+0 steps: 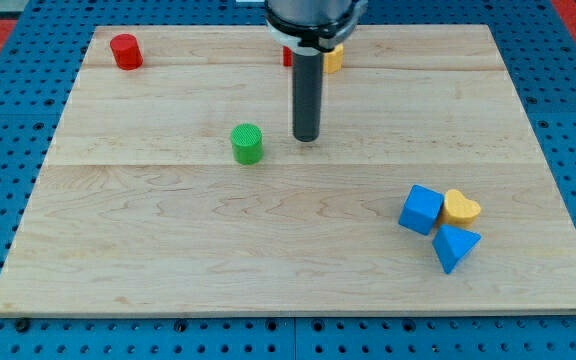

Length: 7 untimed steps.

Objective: Move the green circle diagonally to the red circle

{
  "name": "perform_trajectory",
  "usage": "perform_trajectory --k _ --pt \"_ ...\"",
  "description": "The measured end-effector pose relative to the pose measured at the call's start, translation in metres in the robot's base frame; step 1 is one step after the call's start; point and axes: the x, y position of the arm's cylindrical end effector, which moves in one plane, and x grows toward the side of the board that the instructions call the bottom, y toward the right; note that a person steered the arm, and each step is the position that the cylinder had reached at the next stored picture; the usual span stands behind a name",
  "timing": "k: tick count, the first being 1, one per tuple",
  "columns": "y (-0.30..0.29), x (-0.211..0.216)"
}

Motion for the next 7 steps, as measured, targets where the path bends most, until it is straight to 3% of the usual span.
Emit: perform_trajectory --k 4,6,7 --pt "-0.036 0.012" --pt "-0.042 0.038" --pt "-0.080 0.029"
